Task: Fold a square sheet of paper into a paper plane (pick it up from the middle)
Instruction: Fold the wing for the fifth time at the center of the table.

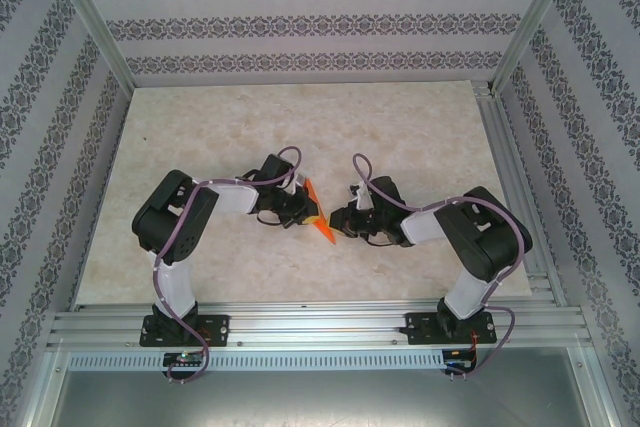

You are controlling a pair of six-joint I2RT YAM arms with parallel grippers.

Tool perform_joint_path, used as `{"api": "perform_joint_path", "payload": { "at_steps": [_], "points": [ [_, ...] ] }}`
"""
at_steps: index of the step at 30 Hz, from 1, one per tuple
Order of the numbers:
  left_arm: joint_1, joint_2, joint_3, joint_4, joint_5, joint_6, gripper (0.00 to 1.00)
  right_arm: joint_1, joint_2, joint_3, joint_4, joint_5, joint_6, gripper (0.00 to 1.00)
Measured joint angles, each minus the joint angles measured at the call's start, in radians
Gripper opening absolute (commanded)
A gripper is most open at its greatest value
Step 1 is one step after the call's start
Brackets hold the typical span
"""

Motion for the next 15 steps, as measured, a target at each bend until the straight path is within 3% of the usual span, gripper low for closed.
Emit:
{"api": "perform_joint_path", "payload": {
  "at_steps": [15],
  "points": [
    [0.019,-0.002,-0.031,0.017,0.026,0.001,0.01,0.031,0.046,0.044,-0.055,-0.006,-0.031,0.12]
  ]
}}
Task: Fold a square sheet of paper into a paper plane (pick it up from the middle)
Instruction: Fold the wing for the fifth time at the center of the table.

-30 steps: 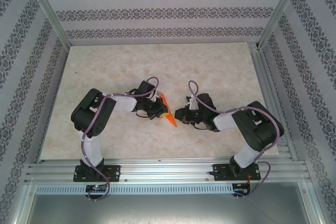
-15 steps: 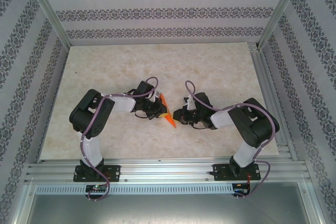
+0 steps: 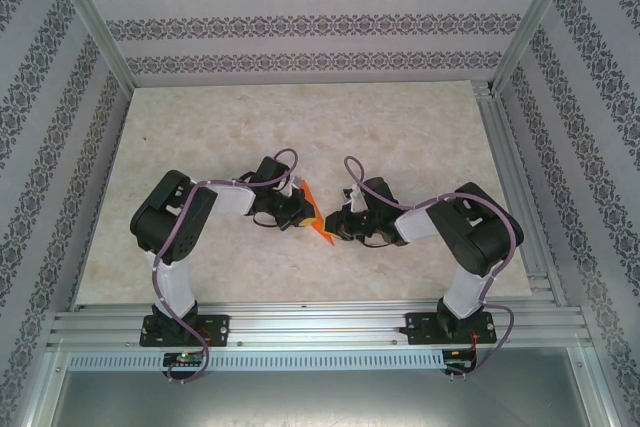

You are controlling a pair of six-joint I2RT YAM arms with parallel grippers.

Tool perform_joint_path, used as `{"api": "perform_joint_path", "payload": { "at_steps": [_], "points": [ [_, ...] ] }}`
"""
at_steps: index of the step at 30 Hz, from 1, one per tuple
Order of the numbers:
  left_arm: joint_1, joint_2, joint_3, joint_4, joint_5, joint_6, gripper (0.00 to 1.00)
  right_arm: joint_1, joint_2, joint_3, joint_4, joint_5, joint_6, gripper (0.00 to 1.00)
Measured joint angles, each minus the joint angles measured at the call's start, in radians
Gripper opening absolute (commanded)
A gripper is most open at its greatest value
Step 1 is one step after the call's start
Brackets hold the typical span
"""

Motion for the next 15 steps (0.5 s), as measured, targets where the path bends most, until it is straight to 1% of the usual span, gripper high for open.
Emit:
{"api": "perform_joint_path", "payload": {
  "at_steps": [7,15],
  "points": [
    [0.0,0.0,0.0,0.001,-0.001,0.003,0.01,0.021,-0.081,0.053,-0.172,0.032,-0.075,0.11],
    [0.004,0.001,0.0,0.001,0.003,0.012,0.02,0.039,-0.087,0.075,-0.258,0.045,-0.113,0.11]
  ]
}}
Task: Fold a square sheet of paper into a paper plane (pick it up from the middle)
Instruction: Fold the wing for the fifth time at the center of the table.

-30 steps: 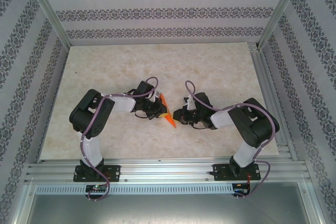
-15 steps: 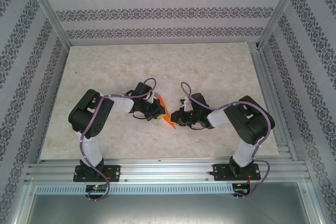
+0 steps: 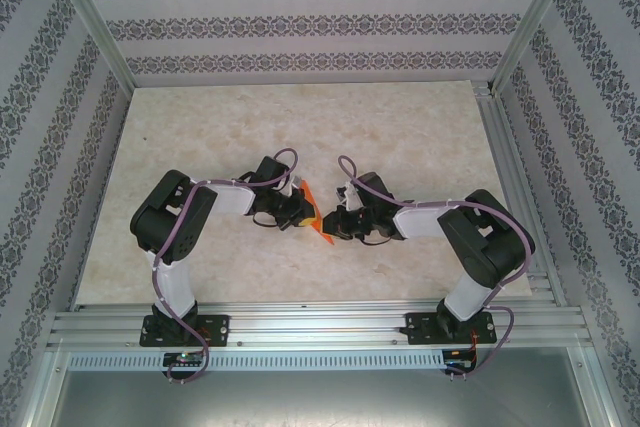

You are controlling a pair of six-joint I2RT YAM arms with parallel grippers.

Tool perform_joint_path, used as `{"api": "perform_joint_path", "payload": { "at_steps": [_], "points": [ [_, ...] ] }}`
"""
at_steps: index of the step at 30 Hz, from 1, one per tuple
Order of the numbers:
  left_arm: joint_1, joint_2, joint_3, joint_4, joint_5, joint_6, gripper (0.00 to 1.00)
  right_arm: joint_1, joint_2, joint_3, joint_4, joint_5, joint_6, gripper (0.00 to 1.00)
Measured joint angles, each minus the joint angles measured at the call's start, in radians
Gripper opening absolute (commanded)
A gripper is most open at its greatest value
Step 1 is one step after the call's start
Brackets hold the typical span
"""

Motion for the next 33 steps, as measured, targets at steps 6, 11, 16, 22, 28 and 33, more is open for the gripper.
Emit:
{"api": "perform_joint_path", "payload": {
  "at_steps": [6,11,16,22,28,33],
  "points": [
    [0.001,0.0,0.0,0.0,0.004,0.012,0.01,0.0,0.028,0.019,-0.076,0.032,-0.042,0.1],
    [0.001,0.003,0.0,0.0,0.004,0.017,0.01,0.002,0.036,0.031,-0.095,0.033,-0.061,0.11],
    [0.002,0.003,0.0,0.0,0.008,0.03,0.02,0.002,0.021,0.031,-0.106,0.026,-0.063,0.14],
    [0.013,0.003,0.0,-0.008,0.016,0.043,0.01,0.0,-0.063,0.031,-0.136,0.026,-0.063,0.12],
    [0.027,0.003,0.0,-0.018,0.026,0.063,0.01,-0.001,-0.061,0.031,-0.133,0.024,-0.057,0.11],
    [0.04,0.004,0.0,-0.02,0.039,0.074,0.01,0.0,-0.006,0.031,-0.116,0.018,-0.039,0.1]
  ]
}}
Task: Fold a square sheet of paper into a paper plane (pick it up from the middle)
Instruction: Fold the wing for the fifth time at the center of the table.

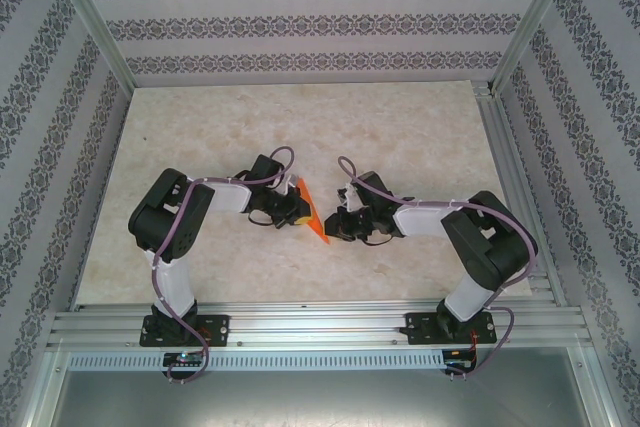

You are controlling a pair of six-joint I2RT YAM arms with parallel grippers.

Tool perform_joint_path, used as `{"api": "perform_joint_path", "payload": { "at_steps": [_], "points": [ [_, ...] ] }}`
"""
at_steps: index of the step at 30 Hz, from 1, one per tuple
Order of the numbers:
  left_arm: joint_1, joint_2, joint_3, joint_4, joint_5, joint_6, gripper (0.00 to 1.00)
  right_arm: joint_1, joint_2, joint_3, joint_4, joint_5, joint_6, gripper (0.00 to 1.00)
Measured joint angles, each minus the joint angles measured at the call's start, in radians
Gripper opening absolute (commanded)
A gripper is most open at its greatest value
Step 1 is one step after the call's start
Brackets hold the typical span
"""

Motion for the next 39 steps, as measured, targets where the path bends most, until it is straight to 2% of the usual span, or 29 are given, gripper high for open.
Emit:
{"api": "perform_joint_path", "payload": {
  "at_steps": [7,24,31,39],
  "points": [
    [0.014,0.003,0.0,-0.007,0.013,0.016,0.01,0.012,0.063,0.012,0.011,-0.01,0.005,0.1],
    [0.027,0.003,0.0,-0.025,0.028,0.042,0.01,0.053,0.061,0.143,-0.241,0.081,-0.085,0.1],
    [0.027,0.004,0.0,-0.025,0.028,0.042,0.01,0.039,0.007,0.158,-0.199,0.068,-0.05,0.09],
    [0.027,0.004,0.0,-0.025,0.029,0.042,0.01,0.045,0.111,0.205,-0.156,0.059,-0.029,0.08]
  ]
}}
